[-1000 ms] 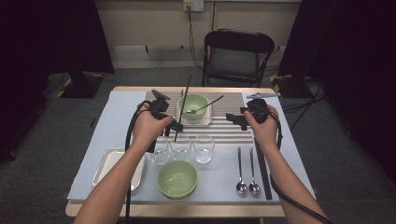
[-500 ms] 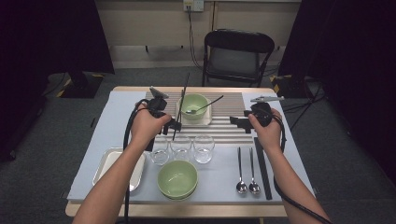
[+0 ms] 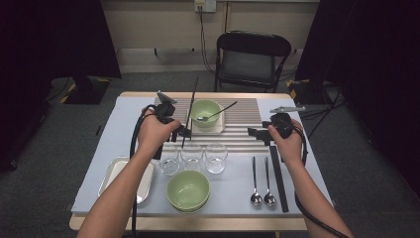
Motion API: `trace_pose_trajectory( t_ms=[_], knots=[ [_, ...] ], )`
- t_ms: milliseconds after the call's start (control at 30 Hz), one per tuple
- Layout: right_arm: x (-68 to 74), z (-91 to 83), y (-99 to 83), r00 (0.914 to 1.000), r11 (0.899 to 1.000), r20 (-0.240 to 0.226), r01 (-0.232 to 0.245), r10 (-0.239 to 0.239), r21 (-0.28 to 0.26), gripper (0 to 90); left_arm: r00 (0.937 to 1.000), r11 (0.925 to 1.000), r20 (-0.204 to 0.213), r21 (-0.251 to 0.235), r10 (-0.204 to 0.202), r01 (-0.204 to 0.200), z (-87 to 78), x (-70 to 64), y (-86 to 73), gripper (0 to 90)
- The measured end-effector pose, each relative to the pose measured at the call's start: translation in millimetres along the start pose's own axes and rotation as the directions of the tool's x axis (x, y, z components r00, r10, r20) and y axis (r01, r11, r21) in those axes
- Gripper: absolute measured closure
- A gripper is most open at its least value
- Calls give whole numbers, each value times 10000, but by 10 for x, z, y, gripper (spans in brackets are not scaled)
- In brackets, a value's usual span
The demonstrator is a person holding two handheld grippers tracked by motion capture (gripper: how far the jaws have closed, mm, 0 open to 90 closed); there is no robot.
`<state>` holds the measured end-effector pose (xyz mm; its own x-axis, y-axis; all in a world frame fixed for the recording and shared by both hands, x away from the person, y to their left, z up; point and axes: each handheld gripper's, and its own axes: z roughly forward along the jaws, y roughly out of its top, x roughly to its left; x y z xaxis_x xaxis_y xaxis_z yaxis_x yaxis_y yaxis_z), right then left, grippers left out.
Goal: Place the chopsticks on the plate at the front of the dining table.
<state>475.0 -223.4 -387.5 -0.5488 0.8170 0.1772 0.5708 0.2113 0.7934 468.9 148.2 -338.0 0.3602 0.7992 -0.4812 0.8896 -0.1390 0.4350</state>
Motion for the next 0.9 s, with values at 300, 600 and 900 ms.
trace_pose_trajectory(
  t_ms=[300,600,900],
  knots=[
    [-109,-40,-86,9999,10000,141,-71,71,26,242,9998,9999,-123,-12,-158,157,8,22,17,866],
    [-172,-47,-180,9997,9998,240,-67,62,196,243,9998,9999,-138,-100,-123,121,-27,16,25,866],
    [-257,-84,-254,9991,9997,388,-172,164,198,243,9998,9999,-213,-125,-58,55,-39,37,38,866]
  ],
)
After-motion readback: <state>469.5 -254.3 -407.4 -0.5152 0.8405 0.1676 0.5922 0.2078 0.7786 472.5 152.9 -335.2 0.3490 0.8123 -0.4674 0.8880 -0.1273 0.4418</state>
